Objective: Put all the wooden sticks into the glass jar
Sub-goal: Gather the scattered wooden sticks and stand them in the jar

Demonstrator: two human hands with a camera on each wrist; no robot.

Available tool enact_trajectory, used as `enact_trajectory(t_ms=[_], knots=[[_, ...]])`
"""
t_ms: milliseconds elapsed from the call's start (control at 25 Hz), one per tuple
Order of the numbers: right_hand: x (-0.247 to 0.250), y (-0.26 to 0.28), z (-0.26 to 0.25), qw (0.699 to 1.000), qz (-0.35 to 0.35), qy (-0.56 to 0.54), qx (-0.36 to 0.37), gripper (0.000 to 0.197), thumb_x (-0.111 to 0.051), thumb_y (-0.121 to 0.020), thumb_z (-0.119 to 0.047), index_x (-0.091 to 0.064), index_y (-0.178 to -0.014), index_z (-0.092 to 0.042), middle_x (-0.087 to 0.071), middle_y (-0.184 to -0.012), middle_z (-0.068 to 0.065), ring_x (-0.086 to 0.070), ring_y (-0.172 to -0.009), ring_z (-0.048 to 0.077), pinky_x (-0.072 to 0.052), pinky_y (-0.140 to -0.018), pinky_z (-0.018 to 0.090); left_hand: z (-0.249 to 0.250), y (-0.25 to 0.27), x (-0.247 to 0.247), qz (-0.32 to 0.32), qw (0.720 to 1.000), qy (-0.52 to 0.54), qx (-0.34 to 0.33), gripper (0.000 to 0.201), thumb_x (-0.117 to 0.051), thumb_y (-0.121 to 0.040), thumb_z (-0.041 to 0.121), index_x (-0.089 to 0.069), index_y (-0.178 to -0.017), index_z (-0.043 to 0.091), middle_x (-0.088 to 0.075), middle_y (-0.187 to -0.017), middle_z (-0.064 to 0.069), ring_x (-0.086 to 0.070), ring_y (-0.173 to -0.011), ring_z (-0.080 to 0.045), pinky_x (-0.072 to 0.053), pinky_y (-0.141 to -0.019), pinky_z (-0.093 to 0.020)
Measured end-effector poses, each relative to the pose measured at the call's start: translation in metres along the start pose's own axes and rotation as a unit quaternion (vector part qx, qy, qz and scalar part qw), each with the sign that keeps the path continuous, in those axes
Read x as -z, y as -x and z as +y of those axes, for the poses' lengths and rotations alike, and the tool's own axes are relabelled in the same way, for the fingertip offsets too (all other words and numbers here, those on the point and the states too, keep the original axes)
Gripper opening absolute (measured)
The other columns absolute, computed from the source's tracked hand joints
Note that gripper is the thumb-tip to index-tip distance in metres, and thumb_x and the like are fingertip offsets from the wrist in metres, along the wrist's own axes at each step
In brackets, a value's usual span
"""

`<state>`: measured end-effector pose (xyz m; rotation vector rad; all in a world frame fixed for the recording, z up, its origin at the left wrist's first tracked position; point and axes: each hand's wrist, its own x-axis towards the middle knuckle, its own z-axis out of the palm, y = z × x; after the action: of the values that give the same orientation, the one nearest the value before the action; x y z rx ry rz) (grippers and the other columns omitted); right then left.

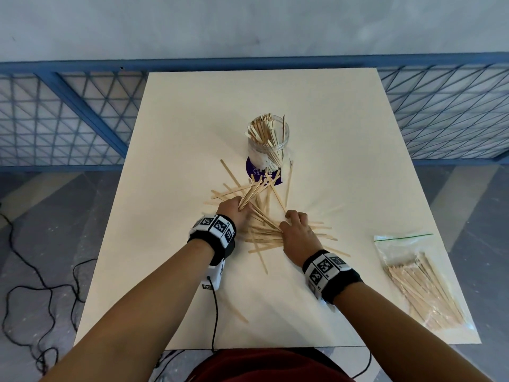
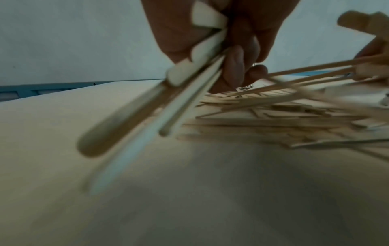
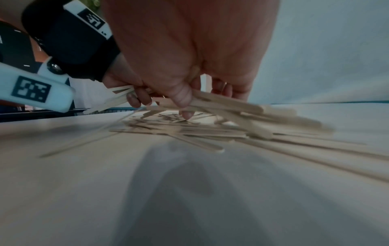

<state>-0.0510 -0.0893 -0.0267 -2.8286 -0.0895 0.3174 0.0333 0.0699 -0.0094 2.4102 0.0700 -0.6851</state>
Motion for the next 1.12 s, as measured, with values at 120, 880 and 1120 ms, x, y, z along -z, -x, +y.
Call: enact_trajectory(t_ms=[120,880,1120], knots=[[0.008,0.000,0.003,0.996,-0.070,0.004,-0.049,0.057,-0.058,-0.080,-0.041,-0.041,-0.129,-0.016,-0.025,-0.143,0.011,-0.023,-0.132,0.031,-0.033,-0.106,0.044,0.003,0.000,-0.003,0.019,0.999,0.022,0.019,0.032,-0.045,-0.094,0.030,-0.059,-0.109,0.005,-0.065,-0.111,-0.019,-0.059,-0.103,-0.035,-0.045,-0.086,-0.034],[0.018,-0.012,-0.006,0.994,-0.082,0.077,-0.006,0.027,-0.033,-0.090,-0.002,-0.040,-0.116,-0.006,-0.058,-0.114,0.012,-0.055,-0.105,0.032,-0.041,-0.089,0.038,0.004,0.015,0.008,0.033,0.997,0.067,-0.009,0.025,-0.057,-0.087,0.017,-0.061,-0.110,0.009,-0.067,-0.113,-0.013,-0.060,-0.106,-0.027,-0.034,-0.077,-0.017],[0.025,-0.007,0.005,0.994,-0.094,0.042,-0.029,0.022,-0.034,-0.094,-0.008,-0.038,-0.116,-0.006,-0.056,-0.112,0.012,-0.060,-0.098,0.034,-0.044,-0.077,0.040,0.013,0.023,0.004,0.009,0.997,0.069,-0.015,0.037,-0.057,-0.089,0.023,-0.052,-0.121,0.008,-0.063,-0.117,-0.014,-0.057,-0.111,-0.030,-0.041,-0.089,-0.026]])
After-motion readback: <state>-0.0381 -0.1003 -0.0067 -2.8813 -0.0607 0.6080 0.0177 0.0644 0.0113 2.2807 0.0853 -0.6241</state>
